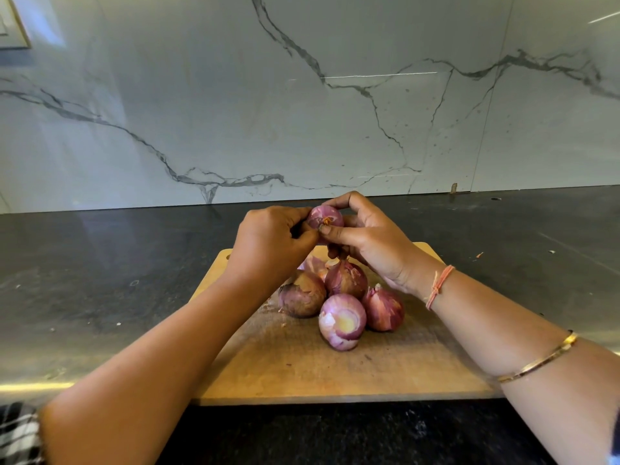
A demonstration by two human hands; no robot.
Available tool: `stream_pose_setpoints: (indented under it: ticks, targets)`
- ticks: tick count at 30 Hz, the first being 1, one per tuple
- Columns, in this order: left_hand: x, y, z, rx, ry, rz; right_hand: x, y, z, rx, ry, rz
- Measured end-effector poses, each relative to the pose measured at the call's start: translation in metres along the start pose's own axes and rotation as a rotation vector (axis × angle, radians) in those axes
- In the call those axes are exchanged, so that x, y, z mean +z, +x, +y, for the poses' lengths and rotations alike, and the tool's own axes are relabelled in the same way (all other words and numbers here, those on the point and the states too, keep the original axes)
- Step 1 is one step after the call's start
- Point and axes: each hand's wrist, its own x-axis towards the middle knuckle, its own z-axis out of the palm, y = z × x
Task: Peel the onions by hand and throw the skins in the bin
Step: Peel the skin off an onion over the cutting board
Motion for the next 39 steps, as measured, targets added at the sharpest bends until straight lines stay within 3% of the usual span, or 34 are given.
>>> stream_pose_setpoints:
  ticks: [8,15,29,39]
  targets:
    - [-0.0055,0.0019,-0.0044,0.017,-0.004,0.016,-0.0042,0.0010,0.0000,0.015,-0.010,0.006]
    - [-0.0035,-0.0016,-0.0008,0.021,-0.156,-0.005,-0.0033,-0.0008,-0.0010,-0.009,-0.008,-0.010]
    - [-0.0048,0.0017,-0.0031,0.027,-0.020,0.025,-0.0019,-0.0024,-0.0031,-0.031,-0.003,-0.031]
    - [-0.0045,-0.0038,0.0020,-0.091,-0.252,-0.057,-0.0057,-0.0007,-0.0024,-0.039,-0.038,0.000]
